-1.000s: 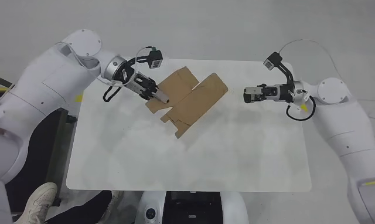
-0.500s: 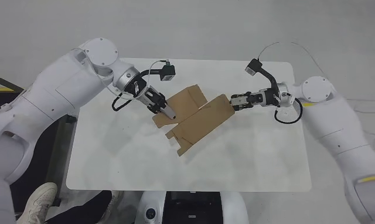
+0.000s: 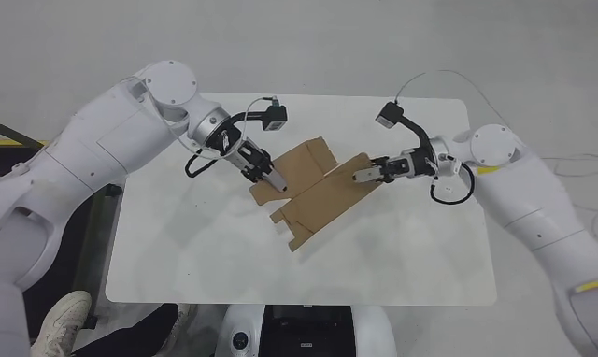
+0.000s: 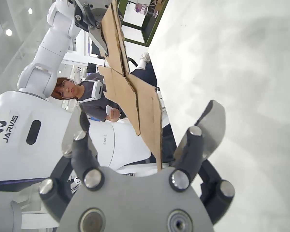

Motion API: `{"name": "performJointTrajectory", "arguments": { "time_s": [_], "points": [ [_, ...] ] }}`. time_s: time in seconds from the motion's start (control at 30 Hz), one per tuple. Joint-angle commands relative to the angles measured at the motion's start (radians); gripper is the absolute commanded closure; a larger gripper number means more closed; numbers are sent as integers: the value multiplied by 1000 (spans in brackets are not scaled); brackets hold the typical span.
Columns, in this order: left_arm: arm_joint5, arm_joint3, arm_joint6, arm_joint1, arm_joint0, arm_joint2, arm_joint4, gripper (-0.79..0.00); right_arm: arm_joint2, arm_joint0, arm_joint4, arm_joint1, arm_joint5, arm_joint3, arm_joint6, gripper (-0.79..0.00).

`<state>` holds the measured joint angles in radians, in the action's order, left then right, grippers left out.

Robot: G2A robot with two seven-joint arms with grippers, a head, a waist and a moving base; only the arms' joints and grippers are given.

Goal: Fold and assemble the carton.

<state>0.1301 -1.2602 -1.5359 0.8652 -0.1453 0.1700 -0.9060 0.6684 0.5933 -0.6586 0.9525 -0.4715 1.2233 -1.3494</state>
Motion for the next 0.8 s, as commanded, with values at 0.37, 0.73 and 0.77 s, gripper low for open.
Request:
{"name": "performJointTrajectory", "arguments": {
  "time_s": [0.37,0.73,0.77],
  "points": [
    [-6,22,0,11,-3,0,16,0,-61,-29,-33,-27,-12,38,12,-363],
    [-7,24,0,12,-2,0,17,0,-79,-39,-33,-29,-10,41,10,-225],
    [-7,24,0,12,-2,0,17,0,-79,-39,-33,-29,-10,41,10,-206]
  ]
}}
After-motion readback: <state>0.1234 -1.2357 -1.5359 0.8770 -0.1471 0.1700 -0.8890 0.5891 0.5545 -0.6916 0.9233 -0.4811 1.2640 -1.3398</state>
